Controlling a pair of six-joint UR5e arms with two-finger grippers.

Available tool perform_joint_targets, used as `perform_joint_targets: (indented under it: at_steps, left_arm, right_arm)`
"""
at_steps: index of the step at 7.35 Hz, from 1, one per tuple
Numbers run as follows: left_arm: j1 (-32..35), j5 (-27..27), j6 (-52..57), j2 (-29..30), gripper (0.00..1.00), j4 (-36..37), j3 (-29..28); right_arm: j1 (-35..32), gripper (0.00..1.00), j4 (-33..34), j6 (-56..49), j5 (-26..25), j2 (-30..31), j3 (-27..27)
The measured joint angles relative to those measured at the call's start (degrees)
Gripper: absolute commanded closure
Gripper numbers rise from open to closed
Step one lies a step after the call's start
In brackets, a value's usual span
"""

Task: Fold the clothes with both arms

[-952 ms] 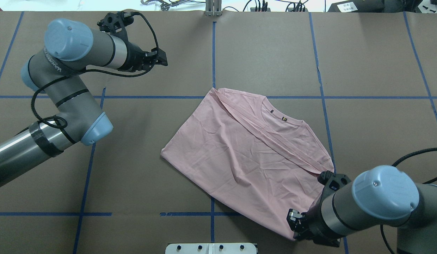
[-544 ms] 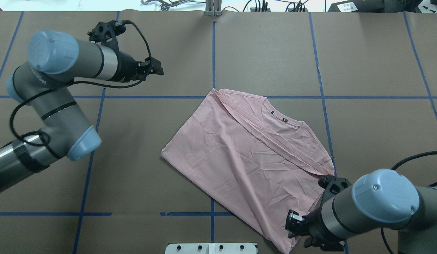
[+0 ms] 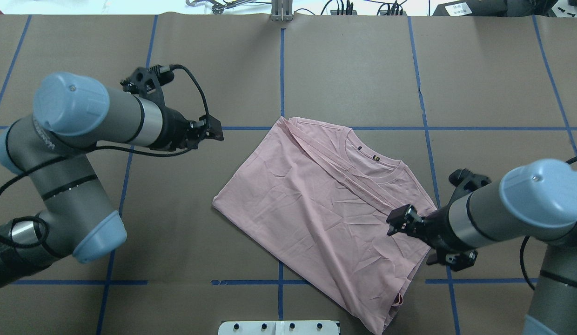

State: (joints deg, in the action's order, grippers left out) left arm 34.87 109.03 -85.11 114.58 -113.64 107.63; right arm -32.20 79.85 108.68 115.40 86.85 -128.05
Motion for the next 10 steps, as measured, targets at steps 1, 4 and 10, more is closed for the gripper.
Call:
perform_joint_targets:
  at_steps: [1, 4, 10]
  left_arm:
    - [-1.0, 0.0, -0.8, -0.4, 0.29, 0.1, -0.1]
    - [-4.1, -0.5, -2.5, -0.8, 0.29, 0.0, -2.3]
    - [-9.3, -5.3, -4.8, -0.6, 0.31, 4.5, -5.4]
  right_arm:
    - [-1.8, 0.0, 0.0, -0.4, 0.0, -0.2, 0.3]
    - [-5.0, 0.0, 0.0, -2.7, -0.1, -0.4, 2.0]
    - [-7.2, 0.0, -0.1, -7.9, -4.9, -2.6, 4.7]
